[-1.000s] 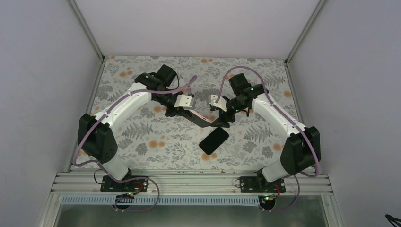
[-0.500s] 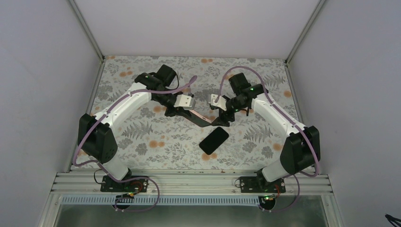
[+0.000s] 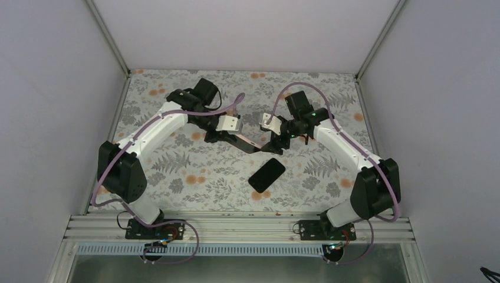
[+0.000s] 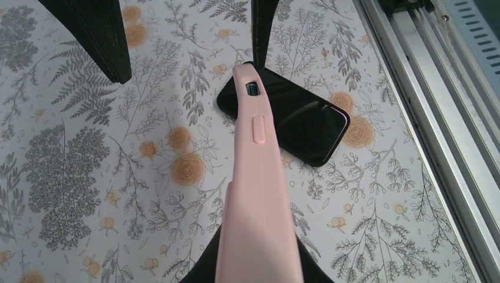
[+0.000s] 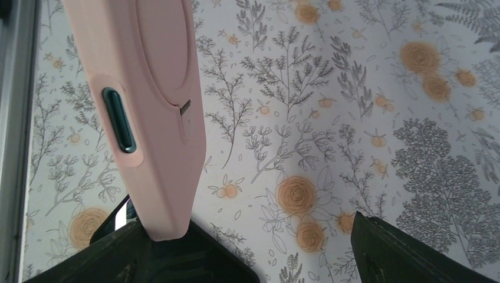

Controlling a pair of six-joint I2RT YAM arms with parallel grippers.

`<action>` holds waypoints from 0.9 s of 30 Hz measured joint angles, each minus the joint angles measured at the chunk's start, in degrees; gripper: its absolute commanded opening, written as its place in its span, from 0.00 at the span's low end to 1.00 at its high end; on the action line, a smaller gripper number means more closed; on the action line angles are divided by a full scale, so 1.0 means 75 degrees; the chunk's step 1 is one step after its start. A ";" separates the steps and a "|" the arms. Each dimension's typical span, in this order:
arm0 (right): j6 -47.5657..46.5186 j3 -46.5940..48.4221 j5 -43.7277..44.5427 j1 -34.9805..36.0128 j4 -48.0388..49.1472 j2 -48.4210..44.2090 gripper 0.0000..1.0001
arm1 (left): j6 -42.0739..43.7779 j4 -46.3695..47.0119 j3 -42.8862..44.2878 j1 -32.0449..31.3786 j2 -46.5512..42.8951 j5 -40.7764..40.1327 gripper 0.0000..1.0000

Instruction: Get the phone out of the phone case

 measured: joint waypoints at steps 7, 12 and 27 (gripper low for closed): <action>0.0251 -0.0280 0.0303 0.0009 0.0580 -0.0187 0.88 | 0.0172 -0.0321 0.0417 0.0079 0.0326 0.0058 0.02; 0.0262 -0.0341 0.0312 0.0017 0.0670 -0.0242 0.88 | 0.0361 -0.0493 0.0571 0.0090 0.0408 0.0061 0.02; 0.0114 -0.0286 0.0192 0.0015 0.0449 -0.0242 0.88 | 0.0434 -0.0635 0.0632 0.0055 0.0408 0.0047 0.02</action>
